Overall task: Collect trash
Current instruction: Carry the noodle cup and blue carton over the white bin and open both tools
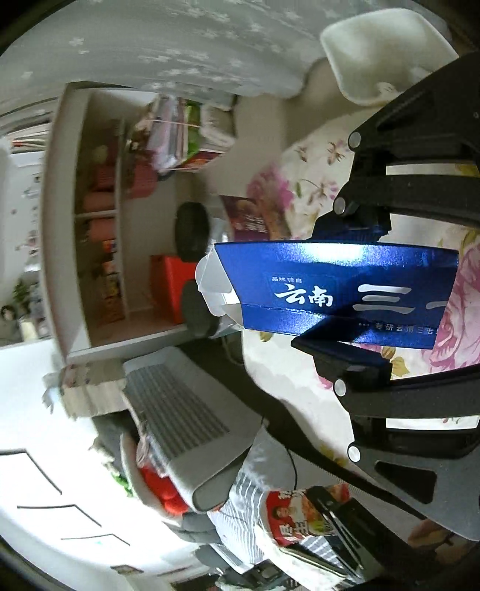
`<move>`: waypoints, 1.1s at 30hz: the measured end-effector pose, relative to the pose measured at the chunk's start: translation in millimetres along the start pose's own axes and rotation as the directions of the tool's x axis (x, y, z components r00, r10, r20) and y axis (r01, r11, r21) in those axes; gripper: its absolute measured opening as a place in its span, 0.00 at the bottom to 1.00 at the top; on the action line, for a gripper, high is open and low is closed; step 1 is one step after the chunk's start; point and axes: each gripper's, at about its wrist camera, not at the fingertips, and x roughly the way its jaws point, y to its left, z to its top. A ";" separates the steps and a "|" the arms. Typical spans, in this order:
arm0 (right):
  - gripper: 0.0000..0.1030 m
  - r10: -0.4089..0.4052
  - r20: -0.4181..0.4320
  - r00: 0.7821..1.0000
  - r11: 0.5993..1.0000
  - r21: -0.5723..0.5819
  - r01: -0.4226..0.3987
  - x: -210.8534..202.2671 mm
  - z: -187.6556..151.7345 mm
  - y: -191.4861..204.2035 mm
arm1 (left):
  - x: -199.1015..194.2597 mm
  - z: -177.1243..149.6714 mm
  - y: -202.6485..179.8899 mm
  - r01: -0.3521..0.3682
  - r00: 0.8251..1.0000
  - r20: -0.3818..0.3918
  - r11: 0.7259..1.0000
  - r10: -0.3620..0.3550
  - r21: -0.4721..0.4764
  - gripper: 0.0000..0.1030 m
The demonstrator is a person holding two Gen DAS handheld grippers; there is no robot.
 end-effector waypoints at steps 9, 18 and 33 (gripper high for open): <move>0.40 -0.011 0.154 0.988 0.996 -0.084 0.024 -59.0 4.6 -13.3 | -44.4 -6.1 -34.7 0.018 0.997 0.079 1.000 -0.018 -0.004 0.48; 0.41 -0.034 0.282 0.959 0.994 -0.091 0.062 -105.0 5.4 -44.9 | -80.7 -12.4 -77.8 0.069 0.990 0.122 0.997 -0.071 0.020 0.48; 0.41 -0.109 0.335 0.936 0.994 0.023 0.108 -131.0 -2.5 -115.8 | -103.8 -22.9 -146.5 0.130 0.981 0.129 0.986 -0.143 0.104 0.48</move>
